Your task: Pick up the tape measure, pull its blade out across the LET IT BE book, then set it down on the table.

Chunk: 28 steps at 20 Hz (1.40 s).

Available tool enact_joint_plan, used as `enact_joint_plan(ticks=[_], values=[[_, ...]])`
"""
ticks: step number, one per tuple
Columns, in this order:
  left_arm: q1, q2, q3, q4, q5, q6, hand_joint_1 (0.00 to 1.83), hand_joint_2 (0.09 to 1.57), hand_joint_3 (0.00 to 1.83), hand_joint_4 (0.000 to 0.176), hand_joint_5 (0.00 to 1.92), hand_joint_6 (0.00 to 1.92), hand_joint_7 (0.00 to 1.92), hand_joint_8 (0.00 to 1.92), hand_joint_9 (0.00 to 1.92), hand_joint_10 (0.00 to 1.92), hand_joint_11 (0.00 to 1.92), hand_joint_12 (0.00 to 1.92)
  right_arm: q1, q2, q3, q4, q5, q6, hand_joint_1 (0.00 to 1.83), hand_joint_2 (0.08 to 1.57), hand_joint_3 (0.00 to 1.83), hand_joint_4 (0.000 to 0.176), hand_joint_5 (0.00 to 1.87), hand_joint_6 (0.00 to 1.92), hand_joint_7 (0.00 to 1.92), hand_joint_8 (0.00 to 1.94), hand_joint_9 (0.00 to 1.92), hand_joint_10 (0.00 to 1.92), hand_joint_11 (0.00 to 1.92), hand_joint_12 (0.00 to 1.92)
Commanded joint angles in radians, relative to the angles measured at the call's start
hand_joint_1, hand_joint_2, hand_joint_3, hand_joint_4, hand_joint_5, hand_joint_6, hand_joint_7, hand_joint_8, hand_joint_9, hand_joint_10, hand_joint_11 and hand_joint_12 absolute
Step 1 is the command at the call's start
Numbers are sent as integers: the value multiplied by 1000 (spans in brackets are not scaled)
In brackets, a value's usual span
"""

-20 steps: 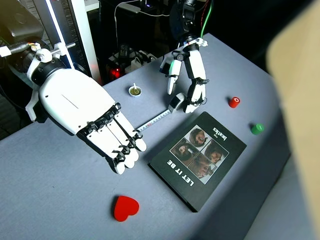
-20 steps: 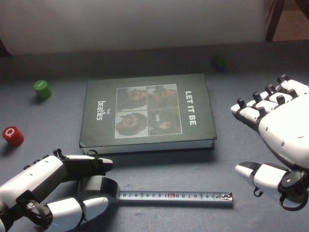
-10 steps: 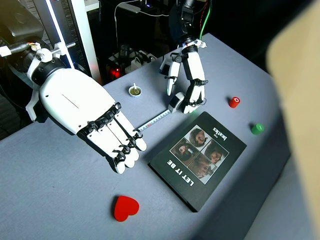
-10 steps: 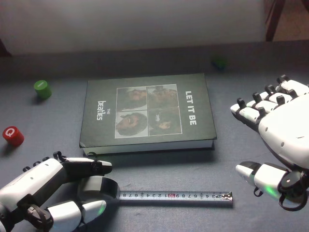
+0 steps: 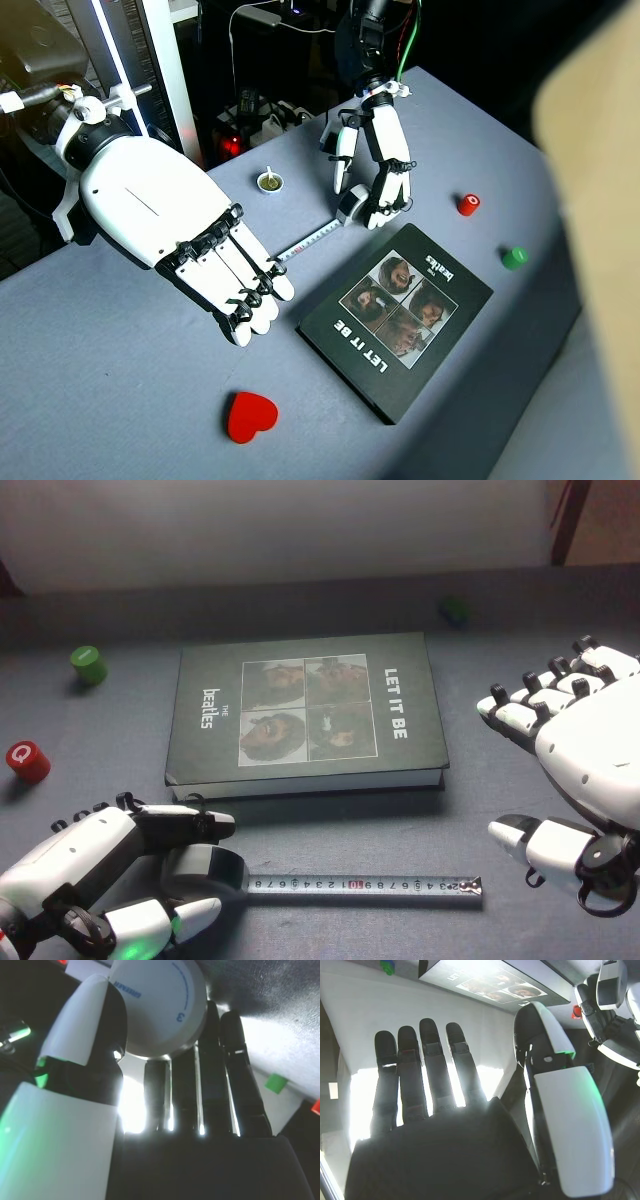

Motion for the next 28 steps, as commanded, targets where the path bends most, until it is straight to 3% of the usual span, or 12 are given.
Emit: enact_joint_plan(ticks=[1,7,8,9,10,16,20,23,26,28], values=[[-5,-20,2,21,-53,0,1016,1110,0,0,649,10,690,6,607,6,260,817,5,4,-6,-81,36,1,294,1259,1,19,198,0,276,0,233,2,0,747],[7,-47,3,21,-58,21,1102,1091,0,0,780,6,839,4,763,11,376,838,5,4,-6,-81,32,0,295,1260,1,19,212,5,281,2,240,4,0,753],[9,-49,3,21,-58,21,1331,1058,0,0,1002,623,1309,5,945,878,643,959,6,4,-6,-81,31,0,296,1261,1,19,212,3,284,2,250,6,0,780],[12,-51,4,21,-58,23,1377,1070,0,0,1060,634,1163,620,954,1111,840,1018,7,4,-6,-81,28,0,296,1264,2,19,210,2,284,2,251,6,0,785],[15,-54,5,22,-58,26,1384,1080,0,0,1048,674,1090,844,930,1213,892,1084,9,4,-6,-82,24,-1,297,1265,2,17,212,3,282,1,251,5,0,787],[18,-65,8,32,-63,36,1384,1076,0,0,1073,674,1052,844,967,1193,884,1077,24,4,-2,-130,2,2,323,1263,0,11,232,6,294,3,263,6,0,804],[-31,-44,4,48,-68,29,1387,1070,0,0,1067,673,1082,796,988,1171,906,1060,54,-3,13,-144,-11,-4,328,1260,0,10,230,3,287,0,261,3,0,781],[-104,16,-14,48,-8,29,1387,1070,0,0,1061,680,1087,787,992,1166,914,1062,98,-13,36,-123,-52,-48,327,1260,0,10,222,0,287,0,260,2,0,795],[-216,87,-28,54,107,40,1388,1069,0,0,1060,681,1083,791,997,1161,919,1063,185,-40,77,28,-85,-149,325,1260,0,9,226,2,299,4,263,2,0,801],[-320,133,-29,51,192,53,1388,1069,0,0,1051,705,1090,775,1000,1153,920,1062,229,-50,99,46,-90,-160,507,1231,0,0,251,10,326,11,281,8,0,811]])
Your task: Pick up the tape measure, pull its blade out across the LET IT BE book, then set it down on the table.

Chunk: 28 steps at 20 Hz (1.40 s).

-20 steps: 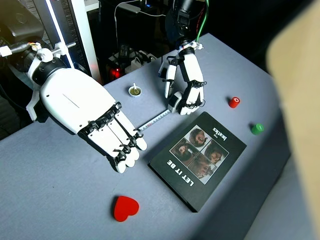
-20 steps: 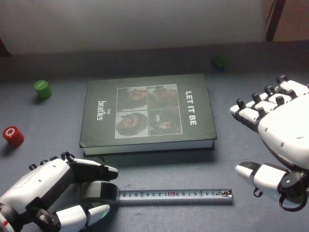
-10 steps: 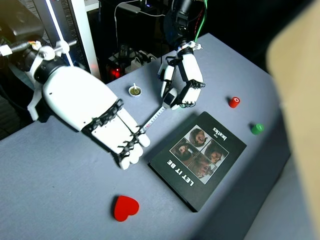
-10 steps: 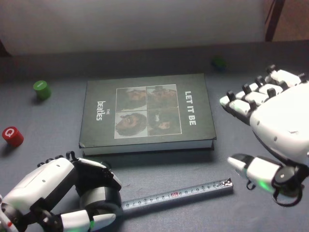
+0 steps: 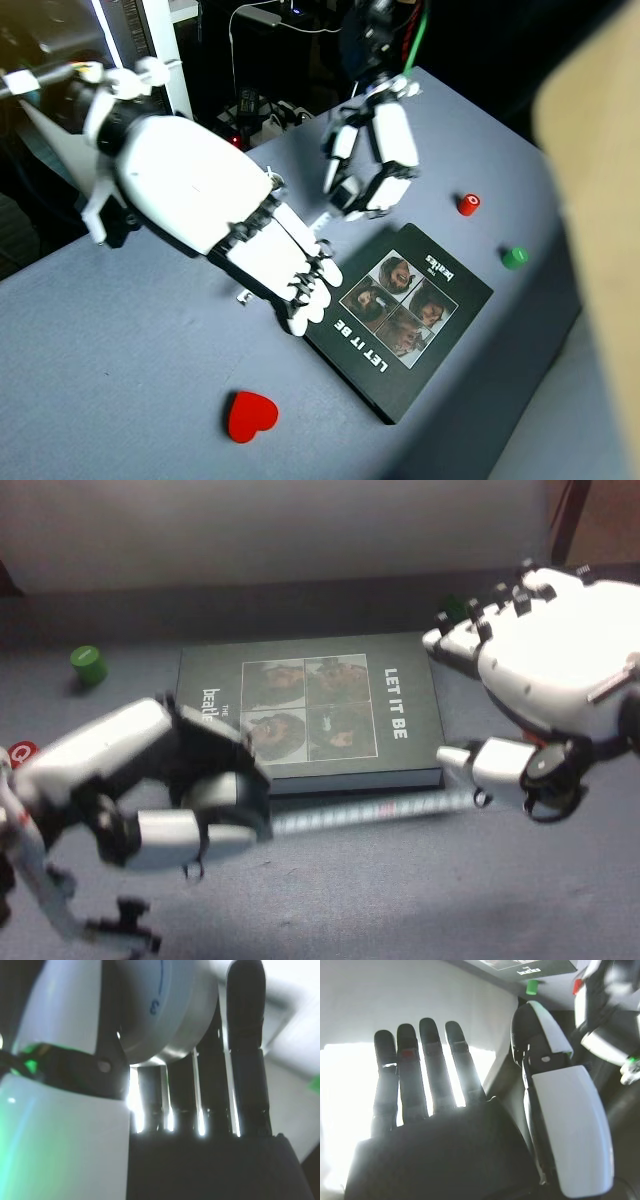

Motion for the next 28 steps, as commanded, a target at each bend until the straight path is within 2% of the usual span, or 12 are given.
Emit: enact_joint_plan(ticks=[1,2,4,7,11,12,14,17,24,28], values=[[-19,9,-2,26,-48,-6,1388,1071,0,0,1028,735,1095,771,998,1156,909,1056,25,2,5,-81,10,-3,650,1191,0,0,292,14,359,12,302,10,0,842],[-69,30,5,27,3,5,1388,1073,0,0,1011,758,1102,762,996,1155,899,1053,49,0,15,-72,-11,-6,781,1150,0,0,342,17,374,8,312,8,0,903],[-128,39,32,60,60,-5,1388,1069,0,0,1026,752,1105,750,1001,1143,916,1042,100,-12,33,-18,-38,-50,908,1108,0,0,377,7,407,3,352,8,28,984],[-206,49,102,114,115,-26,1389,1068,0,0,1029,748,1101,753,1012,1130,919,1035,180,-61,89,135,-45,-182,979,1111,1,0,454,12,508,13,456,25,115,1019],[-278,53,181,129,198,-33,1389,1067,0,0,1030,748,1102,753,1013,1127,915,1032,221,-147,160,196,13,-242,987,1127,1,0,563,12,641,9,585,25,241,1009],[-305,49,210,156,236,-55,1389,1067,0,0,1030,748,1102,753,1013,1128,915,1031,229,-180,185,196,37,-243,986,1129,2,0,584,18,662,15,608,32,257,1011],[-332,49,231,157,277,-57,1389,1068,0,0,1027,748,1107,752,1010,1128,914,1031,234,-214,217,197,62,-227,981,1128,0,0,624,14,702,12,650,28,274,992],[-358,51,260,209,299,-100,1392,1060,0,0,1036,731,1123,727,1038,1084,961,996,236,-248,267,254,48,-219,990,1130,0,0,692,18,764,18,716,34,315,990],[-365,58,271,191,314,-112,1391,1060,0,0,1056,711,1125,727,1017,1101,951,991,205,-336,377,229,43,-138,988,1129,0,0,722,21,791,21,756,43,339,997],[-362,58,276,150,317,-105,1391,1059,0,0,1051,708,1117,735,1032,1094,947,984,179,-360,389,133,46,-79,989,1129,0,0,732,21,821,29,766,43,330,992]])
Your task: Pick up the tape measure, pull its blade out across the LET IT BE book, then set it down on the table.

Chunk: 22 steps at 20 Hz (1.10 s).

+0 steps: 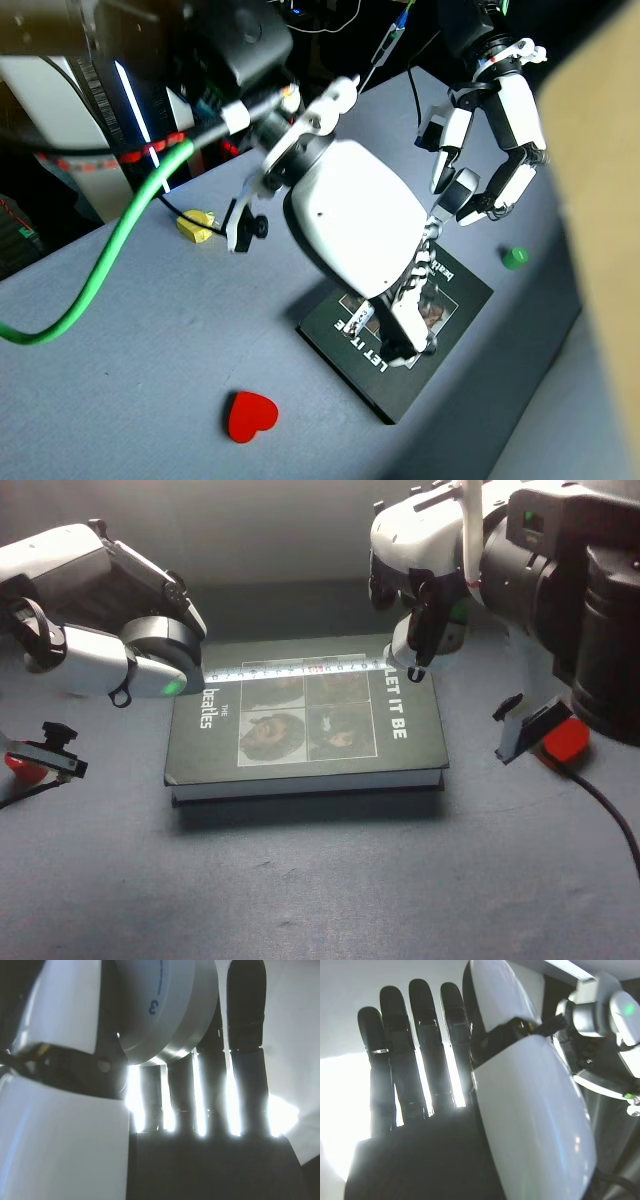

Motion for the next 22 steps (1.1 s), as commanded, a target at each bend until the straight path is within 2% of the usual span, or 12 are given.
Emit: enact_joint_plan(ticks=[1,6,10,15,22], values=[[-13,5,8,-15,-115,-7,1391,1059,0,0,1057,703,1112,739,1033,1095,946,983,7,-3,1,-95,-13,10,989,1129,0,0,736,21,824,29,766,42,332,993],[-19,2,14,-38,-115,-10,1391,1060,0,0,1071,679,1097,766,1030,1097,943,982,1,-49,41,-95,7,33,995,1131,0,0,749,20,826,23,769,38,348,996],[-20,1,12,-38,-115,-14,1390,1068,0,0,1018,747,1096,778,1023,1110,938,987,2,-64,64,-94,7,40,996,1132,1,0,759,19,827,19,770,34,349,993],[-22,1,12,-38,-122,-36,1389,1067,0,0,1035,741,1095,776,1013,1119,941,986,-2,-72,128,-35,-42,7,1003,1133,1,0,770,17,838,18,777,32,355,993],[-20,-2,13,-23,-124,-41,1389,1066,0,0,1044,735,1101,766,1003,1129,933,987,-19,-78,139,-34,-60,6,1009,1137,2,0,772,12,847,16,789,32,381,1002]])
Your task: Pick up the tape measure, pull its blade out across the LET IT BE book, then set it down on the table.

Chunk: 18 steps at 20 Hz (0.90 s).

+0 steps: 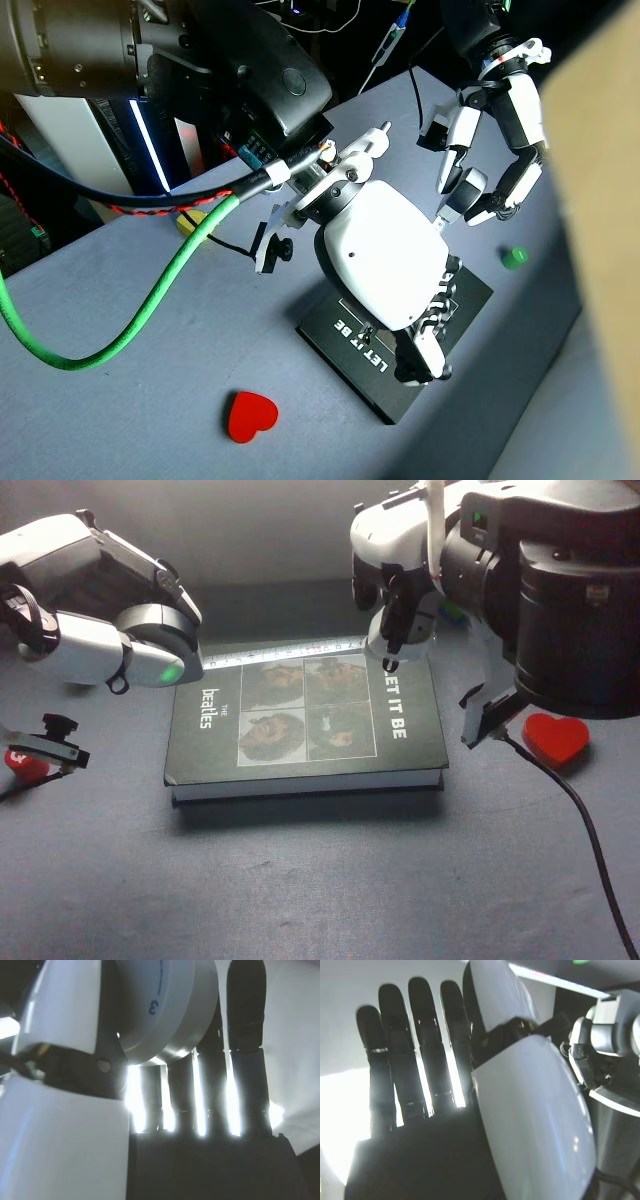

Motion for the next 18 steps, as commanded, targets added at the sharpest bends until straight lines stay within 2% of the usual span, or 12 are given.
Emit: enact_joint_plan(ticks=[1,8,13,18], values=[[-14,-1,5,3,-121,-16,1389,1066,0,0,1044,735,1101,765,1003,1129,932,988,8,2,3,-76,1,-3,1010,1137,2,0,772,11,844,14,785,29,375,1000],[-9,-2,7,20,-131,-25,1389,1070,0,0,1009,778,1107,759,1004,1129,925,995,-8,-11,33,-79,-10,-11,1006,1135,0,0,774,9,838,8,766,17,361,993],[-4,-2,6,20,-131,-28,1388,1073,0,0,1018,759,1077,820,1003,1129,929,1007,-8,-11,33,-79,-18,-4,1006,1136,0,0,787,12,850,12,786,23,365,994],[-1,-2,9,20,-131,-28,1390,1067,0,0,1048,710,1094,797,1006,1121,943,1002,-13,-13,23,-79,-17,-4,1004,1135,0,0,782,7,860,13,792,23,368,994]])
